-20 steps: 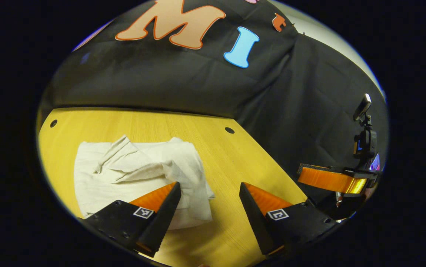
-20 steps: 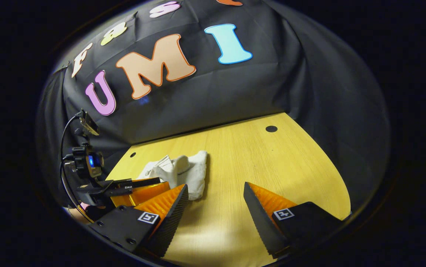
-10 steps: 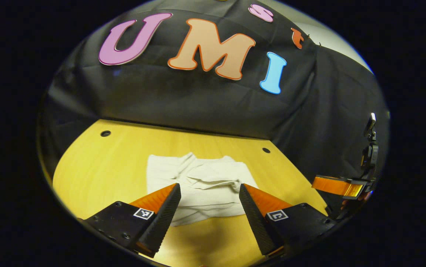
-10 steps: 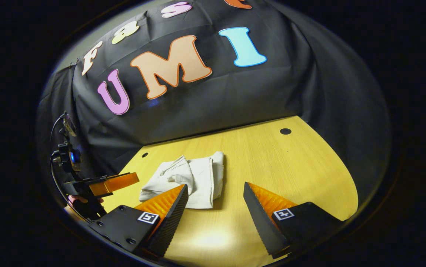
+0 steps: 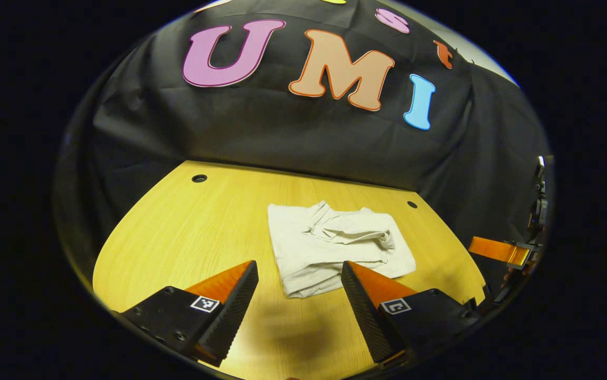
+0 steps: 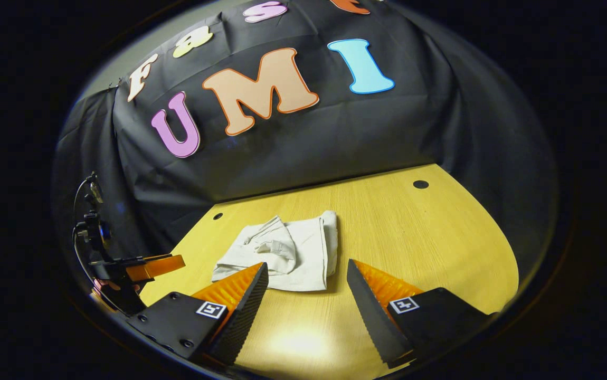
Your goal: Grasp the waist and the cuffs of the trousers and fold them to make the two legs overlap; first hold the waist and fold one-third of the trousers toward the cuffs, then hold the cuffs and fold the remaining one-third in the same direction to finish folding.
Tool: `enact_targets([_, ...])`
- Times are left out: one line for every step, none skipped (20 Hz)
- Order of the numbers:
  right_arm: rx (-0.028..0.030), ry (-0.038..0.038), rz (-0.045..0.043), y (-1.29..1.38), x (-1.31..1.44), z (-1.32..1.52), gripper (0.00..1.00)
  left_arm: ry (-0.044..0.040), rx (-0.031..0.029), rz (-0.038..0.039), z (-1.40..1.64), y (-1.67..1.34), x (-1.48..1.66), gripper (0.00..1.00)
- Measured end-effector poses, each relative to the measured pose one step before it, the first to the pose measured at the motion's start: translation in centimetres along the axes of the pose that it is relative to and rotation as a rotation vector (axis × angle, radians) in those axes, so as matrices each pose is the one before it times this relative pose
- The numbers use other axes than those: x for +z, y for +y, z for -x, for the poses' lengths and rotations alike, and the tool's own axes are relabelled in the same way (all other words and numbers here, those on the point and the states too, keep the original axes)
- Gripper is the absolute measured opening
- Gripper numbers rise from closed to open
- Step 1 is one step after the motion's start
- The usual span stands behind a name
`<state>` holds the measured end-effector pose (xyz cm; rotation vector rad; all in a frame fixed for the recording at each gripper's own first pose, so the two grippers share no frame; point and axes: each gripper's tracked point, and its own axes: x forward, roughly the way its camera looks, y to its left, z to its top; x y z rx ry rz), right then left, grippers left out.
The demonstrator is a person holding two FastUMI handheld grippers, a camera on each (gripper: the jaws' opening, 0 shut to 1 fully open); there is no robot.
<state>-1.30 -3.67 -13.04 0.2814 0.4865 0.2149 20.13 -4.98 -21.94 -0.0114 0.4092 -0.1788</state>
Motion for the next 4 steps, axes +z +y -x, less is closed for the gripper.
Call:
enact_targets([-0.00458,-0.00194,0.00433,0.117,-0.115,0.058,0.96,-0.00604,-0.00575,-0.00842,0.145,-0.076,0.172,0.94])
enact_targets([-0.00515,-0.00444,0.00656,0.045,-0.026,-0.03,0.96,-0.0076,-0.00695,-0.00951,-0.06,-0.135,0.199,0.94])
enact_targets([-0.0037,-0.00328,0.00412,0.079,-0.065,0.034,0.96,-0.00528,-0.0068,-0.00843,-0.057,-0.171,0.169,0.94])
enact_targets([-0.00475,-0.00107,0.00212,0.051,-0.135,0.101,0.96,-0.00536,-0.00602,-0.00606,-0.035,-0.107,0.153,0.95])
